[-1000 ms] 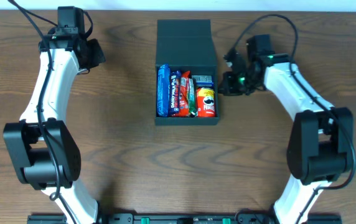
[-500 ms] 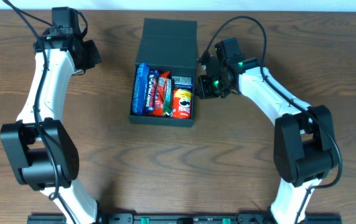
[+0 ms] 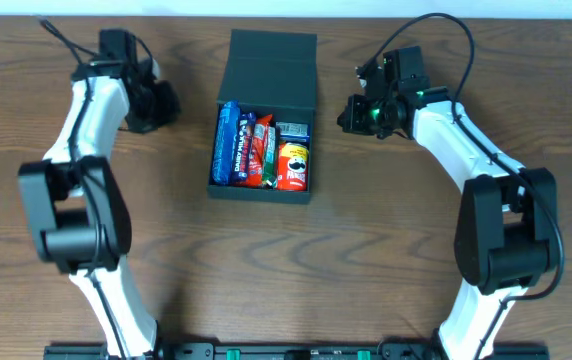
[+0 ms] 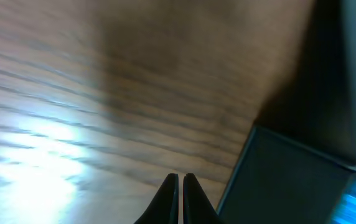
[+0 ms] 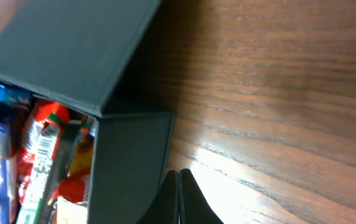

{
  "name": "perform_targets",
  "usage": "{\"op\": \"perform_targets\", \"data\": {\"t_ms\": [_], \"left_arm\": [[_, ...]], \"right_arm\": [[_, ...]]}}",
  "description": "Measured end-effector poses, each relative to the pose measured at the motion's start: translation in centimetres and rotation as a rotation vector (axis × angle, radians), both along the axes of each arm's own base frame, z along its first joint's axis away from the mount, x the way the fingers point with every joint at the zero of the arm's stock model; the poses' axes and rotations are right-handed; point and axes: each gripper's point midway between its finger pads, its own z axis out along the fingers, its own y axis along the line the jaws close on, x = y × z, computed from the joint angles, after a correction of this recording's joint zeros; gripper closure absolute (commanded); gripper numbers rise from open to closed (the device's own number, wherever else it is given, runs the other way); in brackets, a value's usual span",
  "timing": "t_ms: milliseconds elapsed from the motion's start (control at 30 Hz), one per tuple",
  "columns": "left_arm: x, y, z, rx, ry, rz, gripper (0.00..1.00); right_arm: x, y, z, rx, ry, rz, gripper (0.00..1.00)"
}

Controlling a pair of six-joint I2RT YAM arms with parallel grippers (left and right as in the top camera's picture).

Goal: Pack container
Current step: 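Move both grippers to the box's raised lid at the back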

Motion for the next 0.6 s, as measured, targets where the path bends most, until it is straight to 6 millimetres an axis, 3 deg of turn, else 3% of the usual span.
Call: {"op": "perform_targets", "data": {"t_ms": [133, 300, 467, 600], "left_arm": [[0.1, -1.5, -1.4, -0.076, 0.023, -0.01, 0.95], [1.5, -3.6, -1.6, -0.148, -0.02, -0.018, 0.94], [3.5, -5.8, -0.6, -0.193, -0.106, -0.029, 0.94], [4.8, -6.5, 0.1, -0.231, -0.152, -0.01, 0.94]], "right_arm": [[0.9, 0.7, -0.1, 0.046, -0.014, -0.006, 0.99], [1.8, 2.0, -2.0, 0.137, 0.013, -0.012, 0.99], [2.7, 3.6, -3.2, 0.257, 0.031, -0.013, 0.98], [3.2, 4.3, -4.0, 0.306, 0.062, -0.011, 0.99]]}}
